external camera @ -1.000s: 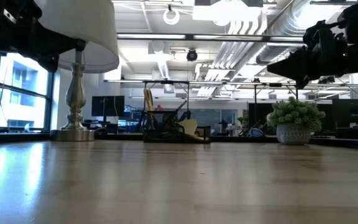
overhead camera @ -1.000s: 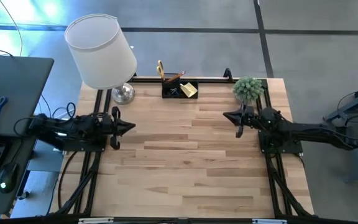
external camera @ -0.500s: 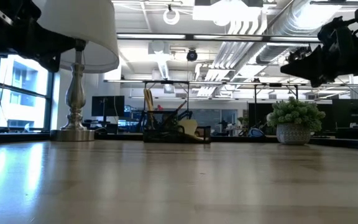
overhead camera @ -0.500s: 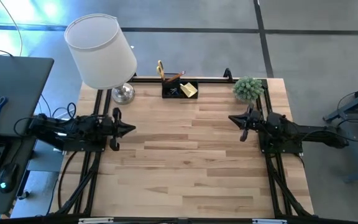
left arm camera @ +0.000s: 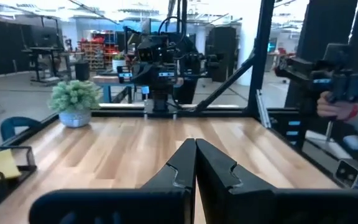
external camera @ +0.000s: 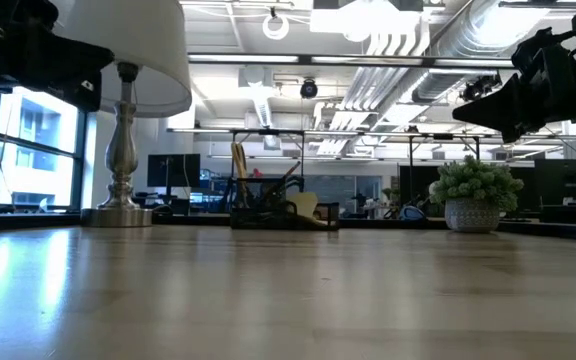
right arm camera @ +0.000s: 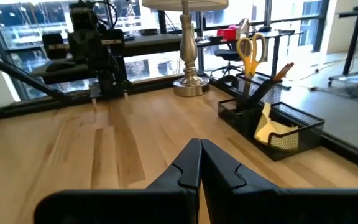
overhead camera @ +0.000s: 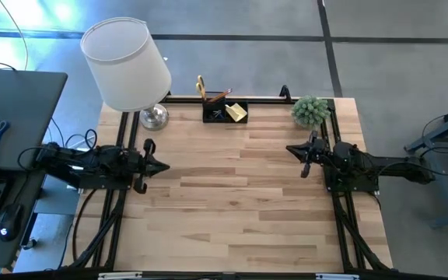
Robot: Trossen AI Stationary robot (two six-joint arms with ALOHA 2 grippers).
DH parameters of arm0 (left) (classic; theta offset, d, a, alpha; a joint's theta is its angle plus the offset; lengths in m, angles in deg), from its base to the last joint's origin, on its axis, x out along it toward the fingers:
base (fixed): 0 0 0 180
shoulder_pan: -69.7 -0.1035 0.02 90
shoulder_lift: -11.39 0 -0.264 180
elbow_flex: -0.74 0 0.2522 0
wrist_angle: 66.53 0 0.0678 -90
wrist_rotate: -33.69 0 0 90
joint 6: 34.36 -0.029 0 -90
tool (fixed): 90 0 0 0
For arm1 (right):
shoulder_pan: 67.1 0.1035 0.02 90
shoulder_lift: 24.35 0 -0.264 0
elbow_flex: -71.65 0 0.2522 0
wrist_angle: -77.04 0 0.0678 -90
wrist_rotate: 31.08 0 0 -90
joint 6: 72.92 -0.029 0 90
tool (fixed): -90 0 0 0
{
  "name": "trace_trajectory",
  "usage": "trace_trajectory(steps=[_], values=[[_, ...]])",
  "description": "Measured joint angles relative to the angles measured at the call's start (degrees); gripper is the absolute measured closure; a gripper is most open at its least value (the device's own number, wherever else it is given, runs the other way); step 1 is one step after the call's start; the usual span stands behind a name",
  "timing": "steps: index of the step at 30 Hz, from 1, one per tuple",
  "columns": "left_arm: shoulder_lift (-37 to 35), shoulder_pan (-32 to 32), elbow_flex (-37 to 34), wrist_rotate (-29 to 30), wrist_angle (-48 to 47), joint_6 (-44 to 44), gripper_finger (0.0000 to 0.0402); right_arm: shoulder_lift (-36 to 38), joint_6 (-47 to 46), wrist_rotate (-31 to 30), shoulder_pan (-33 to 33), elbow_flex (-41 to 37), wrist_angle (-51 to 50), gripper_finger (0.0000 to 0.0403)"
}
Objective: Pick and place office supplies into organizer
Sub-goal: Return to Home Position
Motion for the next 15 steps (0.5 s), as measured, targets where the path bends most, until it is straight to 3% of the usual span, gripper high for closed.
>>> trace_trajectory(steps=[6,15], values=[[0.02,-0.01,0.0,2.8,-0.04,-1.5,0.0401,0.0,-2.74,0.2,0.0,0.0,0.02,0.0402],[0.04,0.0,0.0,1.93,-0.51,-1.4,0.0397,-0.02,-2.87,0.48,0.0,0.0,0.06,0.0402]])
